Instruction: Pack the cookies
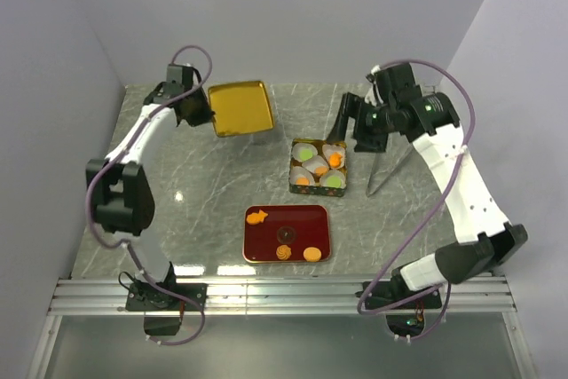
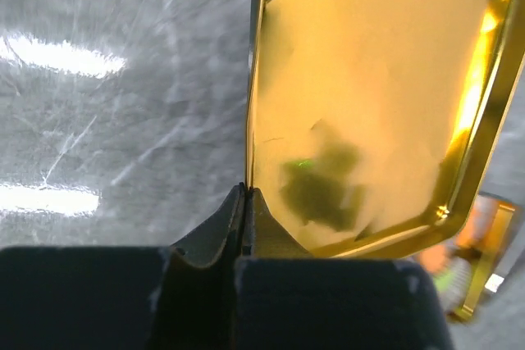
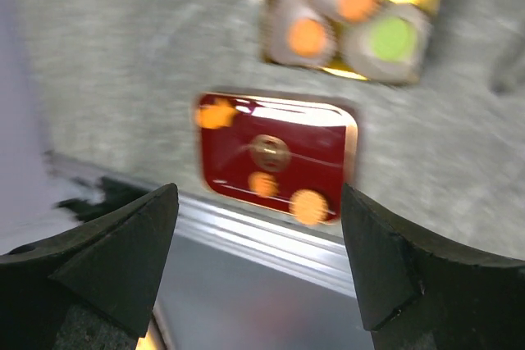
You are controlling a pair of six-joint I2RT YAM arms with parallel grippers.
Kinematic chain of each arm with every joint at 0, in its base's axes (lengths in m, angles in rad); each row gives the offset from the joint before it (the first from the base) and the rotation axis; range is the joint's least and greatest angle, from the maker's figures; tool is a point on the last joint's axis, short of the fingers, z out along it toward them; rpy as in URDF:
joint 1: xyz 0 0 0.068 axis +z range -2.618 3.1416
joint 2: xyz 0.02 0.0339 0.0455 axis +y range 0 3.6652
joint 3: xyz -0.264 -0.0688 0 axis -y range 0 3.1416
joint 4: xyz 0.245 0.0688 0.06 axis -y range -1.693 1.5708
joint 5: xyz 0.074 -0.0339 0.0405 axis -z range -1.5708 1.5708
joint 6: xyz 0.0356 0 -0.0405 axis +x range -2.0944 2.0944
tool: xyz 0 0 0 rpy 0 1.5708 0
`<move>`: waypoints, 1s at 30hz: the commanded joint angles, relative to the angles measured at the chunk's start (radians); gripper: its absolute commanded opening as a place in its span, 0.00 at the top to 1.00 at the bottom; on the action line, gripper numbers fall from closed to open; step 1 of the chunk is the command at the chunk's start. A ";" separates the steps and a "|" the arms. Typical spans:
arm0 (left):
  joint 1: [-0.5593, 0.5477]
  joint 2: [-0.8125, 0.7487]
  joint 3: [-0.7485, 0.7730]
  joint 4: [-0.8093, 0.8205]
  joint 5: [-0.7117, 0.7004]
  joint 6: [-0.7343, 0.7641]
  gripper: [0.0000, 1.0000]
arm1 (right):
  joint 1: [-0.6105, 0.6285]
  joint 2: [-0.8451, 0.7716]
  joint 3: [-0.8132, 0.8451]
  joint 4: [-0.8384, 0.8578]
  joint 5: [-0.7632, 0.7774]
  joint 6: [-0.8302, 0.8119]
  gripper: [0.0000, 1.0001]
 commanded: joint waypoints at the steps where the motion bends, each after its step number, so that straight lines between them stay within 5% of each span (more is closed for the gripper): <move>1: -0.010 -0.195 0.005 0.029 0.056 -0.019 1.00 | 0.005 0.082 0.117 0.058 -0.216 0.009 0.14; 13: -0.033 -0.652 -0.308 0.074 0.195 -0.095 0.99 | 0.040 0.190 0.096 0.404 -0.540 0.187 0.14; 19: -0.087 -0.776 -0.334 0.028 0.015 -0.059 0.99 | 0.026 0.105 -0.025 0.587 -0.588 0.378 0.14; 26: -0.139 -0.884 -0.354 0.038 -0.122 0.001 0.99 | -0.004 0.179 0.019 0.425 -0.615 0.432 0.15; 30: -0.163 -0.929 -0.380 0.077 -0.167 0.058 0.99 | -0.015 0.177 -0.076 0.542 -0.723 0.602 0.15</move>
